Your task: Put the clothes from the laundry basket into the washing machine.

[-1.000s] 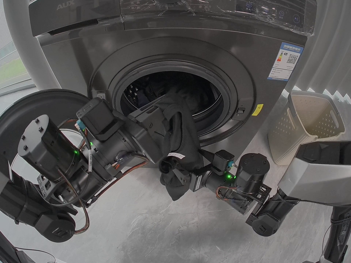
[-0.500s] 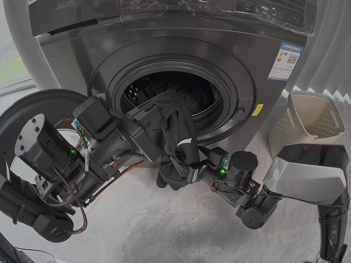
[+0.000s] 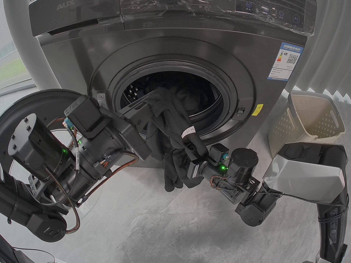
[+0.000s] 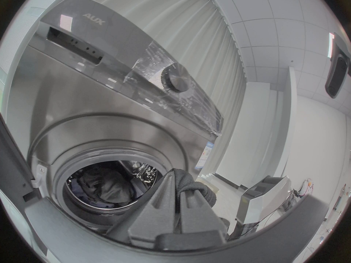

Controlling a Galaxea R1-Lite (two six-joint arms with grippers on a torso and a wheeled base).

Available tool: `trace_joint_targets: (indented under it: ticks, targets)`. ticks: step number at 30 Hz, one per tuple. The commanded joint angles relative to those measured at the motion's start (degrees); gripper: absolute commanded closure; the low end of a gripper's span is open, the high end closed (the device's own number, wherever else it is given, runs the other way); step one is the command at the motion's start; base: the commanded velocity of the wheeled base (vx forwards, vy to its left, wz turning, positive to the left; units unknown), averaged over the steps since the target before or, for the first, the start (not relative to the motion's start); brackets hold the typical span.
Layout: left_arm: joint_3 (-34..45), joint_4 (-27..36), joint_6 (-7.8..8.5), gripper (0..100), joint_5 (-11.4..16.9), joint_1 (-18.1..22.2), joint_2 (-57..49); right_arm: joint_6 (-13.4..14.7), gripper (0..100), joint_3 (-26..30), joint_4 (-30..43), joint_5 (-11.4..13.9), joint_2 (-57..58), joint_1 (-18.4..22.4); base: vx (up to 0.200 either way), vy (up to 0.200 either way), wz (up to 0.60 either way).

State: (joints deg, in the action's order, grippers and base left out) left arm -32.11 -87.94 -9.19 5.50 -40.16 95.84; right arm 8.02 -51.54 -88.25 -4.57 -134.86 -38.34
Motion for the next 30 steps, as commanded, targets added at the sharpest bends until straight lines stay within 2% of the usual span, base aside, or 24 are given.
trace_joint_targets:
  ticks: [1, 5, 14, 18, 24, 25, 30]
  targets:
    - [2.49, 0.58, 0.31, 100, -1.98, 3.42, -0.13, -0.02, 100, 0.39, 0.01, -0.09, 2.59, 1.07, 0.0, 0.0, 0.0]
    - [6.01, 0.23, 0.31, 100, -2.07, 6.14, 1.54, 0.06, 100, 0.74, 0.53, -0.35, 5.58, 1.6, 0.0, 0.0, 0.0]
    - [14.8, -0.65, 0.84, 100, -1.98, 7.99, 9.98, 0.06, 100, 4.34, 0.62, -0.44, 10.68, 0.9, 0.0, 0.0, 0.0]
    - [15.5, -0.83, 2.07, 100, -1.98, 7.55, 14.46, 0.33, 100, 4.52, 0.62, -1.41, 11.99, 0.37, 0.0, 0.0, 0.0]
    - [14.8, -0.83, 2.07, 100, -1.98, 7.11, 16.04, 0.5, 100, 4.61, 0.62, -1.49, 13.05, -0.33, 0.0, 0.0, 0.0]
    - [14.71, -0.83, 1.98, 0, -1.98, 7.11, 16.04, 0.5, 100, 4.52, 0.62, -1.41, 13.22, -0.33, 0.0, 0.0, 0.0]
    - [15.76, -0.83, 1.46, 0, -1.89, 7.2, 16.04, 0.5, 100, 4.26, 0.62, -1.41, 13.4, -0.33, 0.0, 0.0, 0.0]
